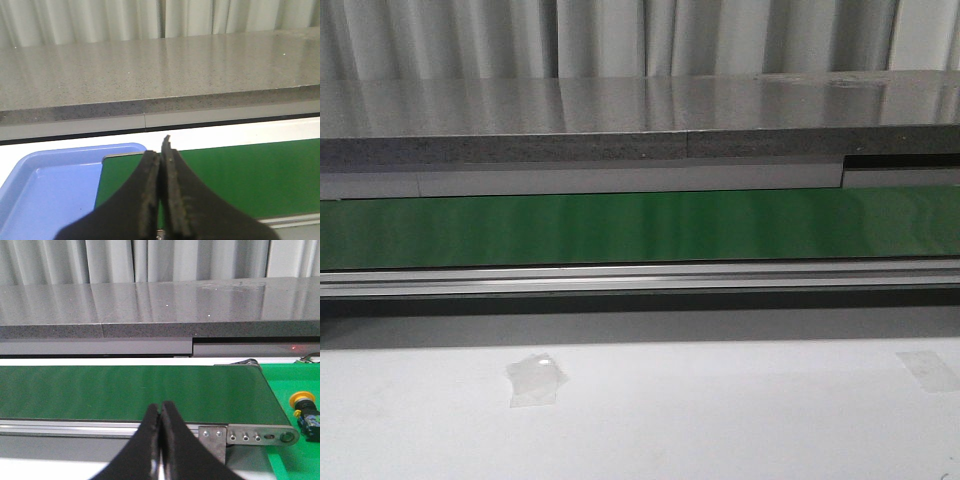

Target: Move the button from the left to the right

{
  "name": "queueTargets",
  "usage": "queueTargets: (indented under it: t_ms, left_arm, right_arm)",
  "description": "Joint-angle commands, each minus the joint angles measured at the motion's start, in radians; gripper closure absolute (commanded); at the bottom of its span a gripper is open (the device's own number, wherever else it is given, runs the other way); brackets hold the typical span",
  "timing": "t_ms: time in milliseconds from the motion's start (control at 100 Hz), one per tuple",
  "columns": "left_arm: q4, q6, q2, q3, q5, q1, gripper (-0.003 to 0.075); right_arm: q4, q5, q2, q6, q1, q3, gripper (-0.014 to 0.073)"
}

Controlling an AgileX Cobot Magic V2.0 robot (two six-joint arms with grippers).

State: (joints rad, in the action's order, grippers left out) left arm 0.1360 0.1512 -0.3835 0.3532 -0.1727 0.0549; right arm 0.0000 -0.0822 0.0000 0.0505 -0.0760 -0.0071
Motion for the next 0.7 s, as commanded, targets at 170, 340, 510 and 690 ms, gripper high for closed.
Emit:
queueTargets:
  t_ms: [170,340,510,690]
  left_arm:
    - [0.008,-0.001,-0.005,0.030,0.083,0.002,0.0740]
    - [0.008,-0.001,-0.005,0.030,0.083,0.002,0.0740]
    - [0.008,-0.001,-0.005,0.030,0.083,0.002,0.0740]
    - [0.008,-0.001,-0.005,0.030,0.083,0.002,0.0740]
  right_arm:
    - [-0.015,0.109,-0.029,0.002,-0.002,0.019,0.0662]
    - [-0.015,0.101,-0.029,0.002,-0.002,0.019,0.0662]
    - [-0.015,0.101,-0.029,0.002,-0.002,0.019,0.0662]
    - [-0.015,0.101,-0.029,0.002,-0.002,0.019,0.0662]
